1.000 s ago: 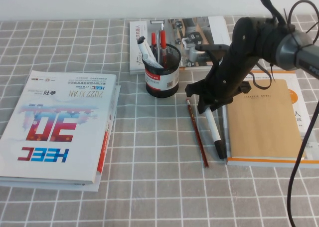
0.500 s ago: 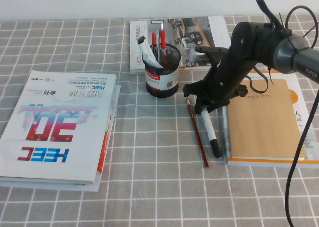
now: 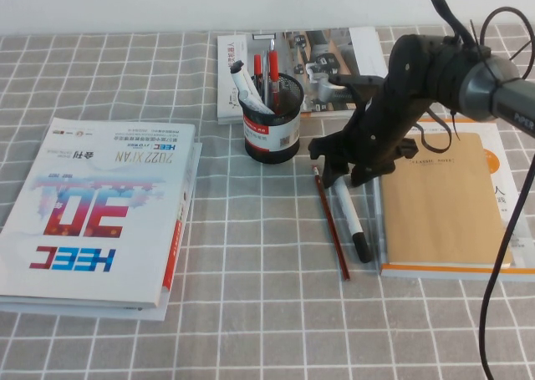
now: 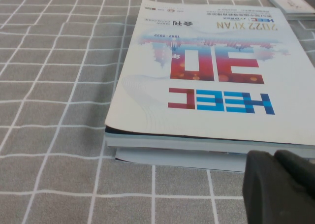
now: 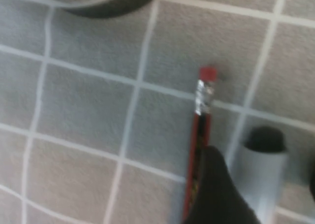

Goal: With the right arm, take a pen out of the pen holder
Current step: 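Take a marker out of the pen holder and lay it on the table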

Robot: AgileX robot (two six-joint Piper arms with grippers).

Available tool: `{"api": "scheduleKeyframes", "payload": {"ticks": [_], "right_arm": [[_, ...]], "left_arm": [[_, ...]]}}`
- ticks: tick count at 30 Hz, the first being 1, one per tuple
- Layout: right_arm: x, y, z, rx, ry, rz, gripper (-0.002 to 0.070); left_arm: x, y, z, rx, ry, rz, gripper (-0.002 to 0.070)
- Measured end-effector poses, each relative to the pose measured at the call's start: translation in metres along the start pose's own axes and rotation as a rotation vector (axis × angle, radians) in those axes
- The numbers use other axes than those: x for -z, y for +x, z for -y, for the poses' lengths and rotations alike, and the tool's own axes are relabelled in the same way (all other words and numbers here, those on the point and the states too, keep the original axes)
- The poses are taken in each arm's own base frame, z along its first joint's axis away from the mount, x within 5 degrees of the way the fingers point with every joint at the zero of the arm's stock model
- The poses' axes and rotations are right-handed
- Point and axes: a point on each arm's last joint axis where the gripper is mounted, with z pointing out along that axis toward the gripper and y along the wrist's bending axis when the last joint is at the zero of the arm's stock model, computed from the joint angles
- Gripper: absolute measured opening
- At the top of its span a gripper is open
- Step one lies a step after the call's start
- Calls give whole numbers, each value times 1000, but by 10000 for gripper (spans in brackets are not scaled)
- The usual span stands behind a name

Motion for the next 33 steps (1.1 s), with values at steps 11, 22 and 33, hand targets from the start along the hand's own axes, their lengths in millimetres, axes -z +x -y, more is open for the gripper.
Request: {"api": "scheduleKeyframes", "payload": {"ticks": [11, 22, 33], "right_arm": [[96, 24, -33, 145, 66, 93, 155], [206, 130, -33, 223, 66, 259, -8], [275, 253, -3, 250, 27, 455, -12]], "left_arm": [[0, 0, 0, 0, 0, 0, -5], [0, 0, 0, 0, 0, 0, -5], [0, 0, 0, 0, 0, 0, -5]]}}
